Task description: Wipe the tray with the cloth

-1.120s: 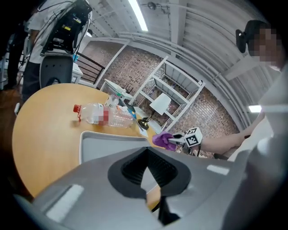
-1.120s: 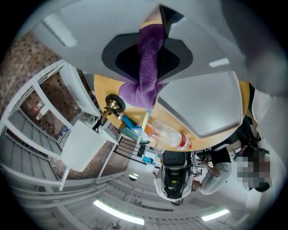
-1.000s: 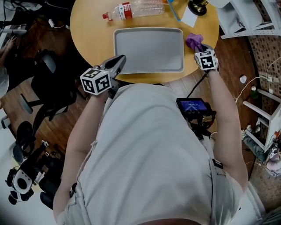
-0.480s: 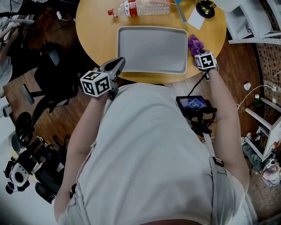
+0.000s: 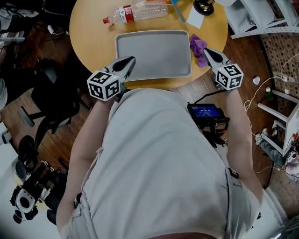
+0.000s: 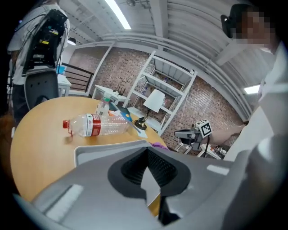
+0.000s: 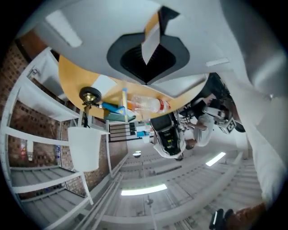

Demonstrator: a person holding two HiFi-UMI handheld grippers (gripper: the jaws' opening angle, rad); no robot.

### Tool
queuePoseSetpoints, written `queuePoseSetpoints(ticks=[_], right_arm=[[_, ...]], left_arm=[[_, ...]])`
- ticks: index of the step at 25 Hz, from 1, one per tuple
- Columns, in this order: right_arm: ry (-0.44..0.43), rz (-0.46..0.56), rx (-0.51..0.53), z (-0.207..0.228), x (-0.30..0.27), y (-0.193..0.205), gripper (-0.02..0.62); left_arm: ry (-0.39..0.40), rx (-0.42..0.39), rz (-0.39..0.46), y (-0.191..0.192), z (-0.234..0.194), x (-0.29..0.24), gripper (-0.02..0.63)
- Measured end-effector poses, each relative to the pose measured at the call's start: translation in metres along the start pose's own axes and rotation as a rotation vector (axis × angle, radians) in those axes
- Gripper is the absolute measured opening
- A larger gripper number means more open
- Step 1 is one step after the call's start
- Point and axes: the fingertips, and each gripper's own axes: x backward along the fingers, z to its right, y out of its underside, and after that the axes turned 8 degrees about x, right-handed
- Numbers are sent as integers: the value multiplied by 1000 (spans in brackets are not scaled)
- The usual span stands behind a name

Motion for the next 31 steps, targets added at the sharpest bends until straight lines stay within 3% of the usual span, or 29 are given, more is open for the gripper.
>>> queuePoseSetpoints(ticks=[5,10,31], right_arm=[[-112,124,65,-54,2,-36,0],[-163,136,110,-87,-2,-47,0],[-186,129,146,-113,-15,-58,0]], left_arm=[[49,-98,11,-14,15,-4,0],[78,-82,20,-16,18,-2,0],[60,-34,29,-8,-6,24,0]])
